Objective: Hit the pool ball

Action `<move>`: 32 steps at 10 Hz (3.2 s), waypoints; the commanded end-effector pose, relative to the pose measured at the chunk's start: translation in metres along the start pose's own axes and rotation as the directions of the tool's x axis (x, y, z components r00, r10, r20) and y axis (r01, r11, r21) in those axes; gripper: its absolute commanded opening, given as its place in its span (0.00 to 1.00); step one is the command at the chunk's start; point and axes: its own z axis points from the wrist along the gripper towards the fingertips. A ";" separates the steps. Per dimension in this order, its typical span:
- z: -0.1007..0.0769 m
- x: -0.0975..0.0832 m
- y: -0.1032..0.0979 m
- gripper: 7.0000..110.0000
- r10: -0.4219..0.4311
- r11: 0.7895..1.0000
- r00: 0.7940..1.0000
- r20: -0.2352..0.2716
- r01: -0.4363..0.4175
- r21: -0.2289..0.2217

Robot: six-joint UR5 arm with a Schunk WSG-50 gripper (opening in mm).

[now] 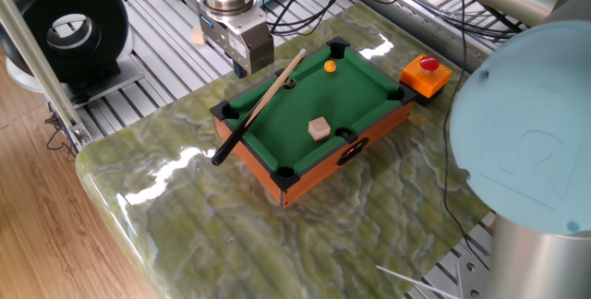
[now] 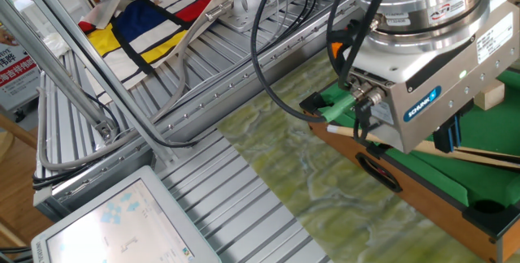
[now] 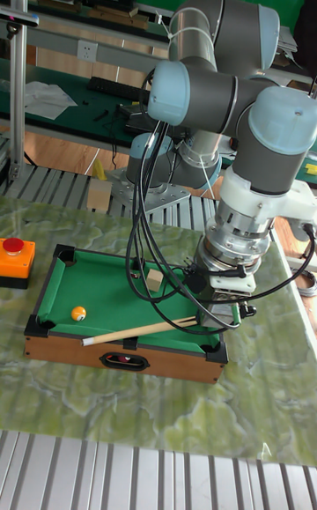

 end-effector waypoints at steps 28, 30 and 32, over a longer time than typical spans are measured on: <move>0.031 -0.006 0.009 0.00 -0.034 0.993 0.999 0.010 0.032 0.110; 0.029 -0.002 -0.002 0.00 -0.036 0.988 0.999 -0.001 0.036 0.150; 0.028 -0.007 0.001 0.00 -0.007 0.990 0.999 0.037 0.001 0.140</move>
